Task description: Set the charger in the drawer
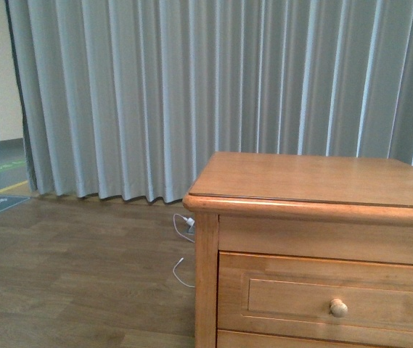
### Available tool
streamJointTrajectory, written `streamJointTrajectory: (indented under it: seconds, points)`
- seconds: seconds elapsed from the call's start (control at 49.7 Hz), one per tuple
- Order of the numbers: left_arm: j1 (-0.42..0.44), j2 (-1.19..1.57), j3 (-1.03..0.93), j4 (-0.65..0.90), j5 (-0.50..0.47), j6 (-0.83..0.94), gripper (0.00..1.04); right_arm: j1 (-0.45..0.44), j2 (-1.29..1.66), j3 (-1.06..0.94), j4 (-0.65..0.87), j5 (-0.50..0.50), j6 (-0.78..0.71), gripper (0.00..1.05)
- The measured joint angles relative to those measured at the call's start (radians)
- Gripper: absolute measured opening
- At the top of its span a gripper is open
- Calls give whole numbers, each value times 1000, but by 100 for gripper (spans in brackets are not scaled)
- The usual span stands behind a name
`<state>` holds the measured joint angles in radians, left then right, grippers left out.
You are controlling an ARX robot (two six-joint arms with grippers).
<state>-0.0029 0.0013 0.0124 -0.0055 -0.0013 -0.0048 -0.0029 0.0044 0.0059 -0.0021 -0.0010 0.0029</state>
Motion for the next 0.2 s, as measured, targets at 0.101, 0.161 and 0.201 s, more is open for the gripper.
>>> streamJointTrajectory:
  seconds: [0.101,0.161,0.201]
  points:
    - [0,0,0,0,0,0,99,0,0,0,0,0,0,54]
    - [0,0,0,0,0,0,99,0,0,0,0,0,0,65]
    - [0,0,0,0,0,0,99,0,0,0,0,0,0,72]
